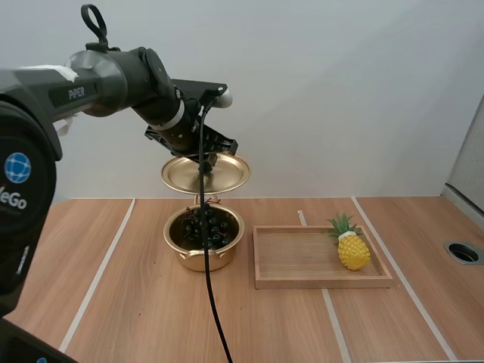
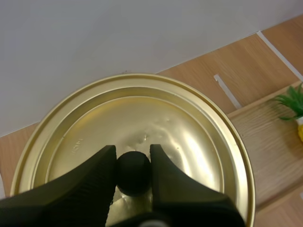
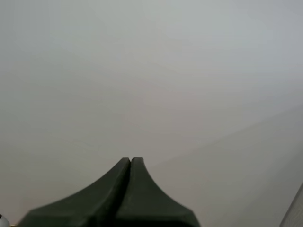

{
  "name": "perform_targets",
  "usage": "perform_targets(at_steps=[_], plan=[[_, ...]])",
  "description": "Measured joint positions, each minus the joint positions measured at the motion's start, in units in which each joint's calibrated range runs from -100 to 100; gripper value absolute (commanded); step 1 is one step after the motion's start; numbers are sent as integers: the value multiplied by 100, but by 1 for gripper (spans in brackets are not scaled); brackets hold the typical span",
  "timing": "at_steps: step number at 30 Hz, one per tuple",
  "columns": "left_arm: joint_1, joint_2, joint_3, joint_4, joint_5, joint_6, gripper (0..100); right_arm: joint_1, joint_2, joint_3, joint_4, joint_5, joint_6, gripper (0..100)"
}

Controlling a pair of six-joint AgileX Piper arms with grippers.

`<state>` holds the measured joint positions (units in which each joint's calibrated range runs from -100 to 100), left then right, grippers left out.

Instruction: Open the pot, put the grape inside, and close it

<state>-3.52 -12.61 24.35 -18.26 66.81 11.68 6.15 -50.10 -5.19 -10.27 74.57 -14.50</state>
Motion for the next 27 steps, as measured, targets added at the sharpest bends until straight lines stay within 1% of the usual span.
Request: perform_targets(at_steps=[6, 12, 17, 27], plan=[[0, 7, 728, -61, -1240, 117, 0, 0, 0, 0, -47, 39, 0, 0], [0, 7, 1343, -364, -2102, 411, 0, 0, 0, 0, -47, 39, 0, 0], [0, 67, 1545, -640, -2349, 620, 0, 0, 0, 0, -60, 56, 0, 0], [0, 464, 1644, -750, -2317, 699, 0, 0, 0, 0, -85, 167, 0, 0]])
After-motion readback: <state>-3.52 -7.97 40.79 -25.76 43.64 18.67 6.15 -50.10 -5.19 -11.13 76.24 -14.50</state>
